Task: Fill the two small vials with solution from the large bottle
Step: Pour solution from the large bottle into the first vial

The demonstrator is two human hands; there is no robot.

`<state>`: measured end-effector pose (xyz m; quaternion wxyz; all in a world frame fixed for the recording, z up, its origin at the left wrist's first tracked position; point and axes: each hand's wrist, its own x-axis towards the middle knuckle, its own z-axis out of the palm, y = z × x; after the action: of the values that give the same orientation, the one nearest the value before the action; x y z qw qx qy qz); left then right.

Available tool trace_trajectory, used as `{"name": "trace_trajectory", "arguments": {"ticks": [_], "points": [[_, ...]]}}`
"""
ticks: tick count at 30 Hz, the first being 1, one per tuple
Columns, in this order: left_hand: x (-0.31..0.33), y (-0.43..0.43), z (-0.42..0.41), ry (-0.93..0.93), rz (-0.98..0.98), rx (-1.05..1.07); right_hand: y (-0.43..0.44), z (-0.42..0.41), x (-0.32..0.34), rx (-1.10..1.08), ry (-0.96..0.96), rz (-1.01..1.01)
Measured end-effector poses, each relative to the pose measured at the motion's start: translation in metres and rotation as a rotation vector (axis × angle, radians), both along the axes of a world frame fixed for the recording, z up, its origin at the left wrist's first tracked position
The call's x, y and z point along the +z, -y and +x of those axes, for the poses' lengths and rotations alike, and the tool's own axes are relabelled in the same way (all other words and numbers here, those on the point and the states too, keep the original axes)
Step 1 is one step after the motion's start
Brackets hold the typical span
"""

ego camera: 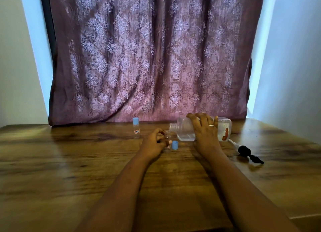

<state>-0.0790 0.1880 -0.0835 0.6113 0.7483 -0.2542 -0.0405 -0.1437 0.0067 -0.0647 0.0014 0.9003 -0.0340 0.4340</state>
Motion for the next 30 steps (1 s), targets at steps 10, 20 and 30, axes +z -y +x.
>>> {"name": "trace_trajectory", "arguments": {"ticks": [10,20,30], "points": [[0.0009,-0.0006,-0.0005,-0.003,0.018,-0.001,0.0,-0.0004,0.002,-0.001,-0.016,0.0],[-0.0012,0.0006,0.0021,-0.011,0.017,0.009,0.0006,-0.0011,0.0034,0.001,0.011,-0.022],[-0.0031,0.0008,0.0035,-0.009,0.01,0.009,-0.0006,-0.0016,0.0051,-0.012,0.032,-0.04]]}}
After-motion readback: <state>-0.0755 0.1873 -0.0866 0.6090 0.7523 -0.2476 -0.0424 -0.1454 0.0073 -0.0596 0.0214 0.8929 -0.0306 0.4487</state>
